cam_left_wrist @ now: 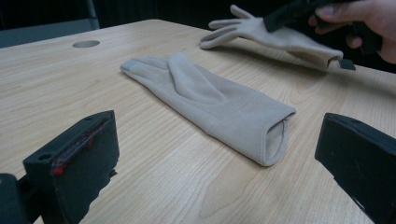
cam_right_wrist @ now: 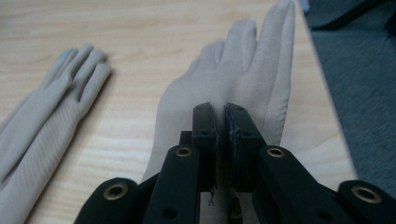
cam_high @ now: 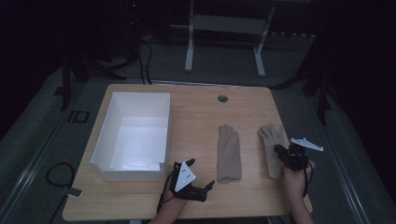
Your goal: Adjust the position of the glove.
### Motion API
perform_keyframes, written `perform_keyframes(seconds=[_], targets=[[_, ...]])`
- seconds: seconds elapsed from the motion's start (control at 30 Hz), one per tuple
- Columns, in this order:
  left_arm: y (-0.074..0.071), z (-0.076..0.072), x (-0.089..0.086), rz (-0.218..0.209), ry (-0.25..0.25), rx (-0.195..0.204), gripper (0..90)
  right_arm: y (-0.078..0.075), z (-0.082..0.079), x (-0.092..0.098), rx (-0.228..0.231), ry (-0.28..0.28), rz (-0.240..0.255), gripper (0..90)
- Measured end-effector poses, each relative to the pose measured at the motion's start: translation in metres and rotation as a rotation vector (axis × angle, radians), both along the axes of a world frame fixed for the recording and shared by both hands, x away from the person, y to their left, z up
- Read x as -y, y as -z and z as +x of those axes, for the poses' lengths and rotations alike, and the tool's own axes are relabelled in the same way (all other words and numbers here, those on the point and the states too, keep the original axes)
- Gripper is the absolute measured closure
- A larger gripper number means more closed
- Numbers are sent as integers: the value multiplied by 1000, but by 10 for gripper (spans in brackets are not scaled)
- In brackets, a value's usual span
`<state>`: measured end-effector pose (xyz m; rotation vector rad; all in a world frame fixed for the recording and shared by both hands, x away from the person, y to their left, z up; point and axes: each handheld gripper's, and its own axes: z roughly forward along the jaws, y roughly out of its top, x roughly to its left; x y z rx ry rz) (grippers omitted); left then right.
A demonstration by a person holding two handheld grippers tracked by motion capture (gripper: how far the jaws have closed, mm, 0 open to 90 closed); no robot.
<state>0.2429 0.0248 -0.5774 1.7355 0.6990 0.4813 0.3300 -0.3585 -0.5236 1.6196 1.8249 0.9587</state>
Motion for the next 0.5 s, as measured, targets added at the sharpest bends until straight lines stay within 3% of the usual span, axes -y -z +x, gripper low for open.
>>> perform_keyframes(seconds=[0.37,0.5], targets=[[0,0,0,3,4,4,2,26,6,-1,-77,-20,-57,785],[0,-1,0,4,5,6,2,28,7,1,-83,-32,-51,733]])
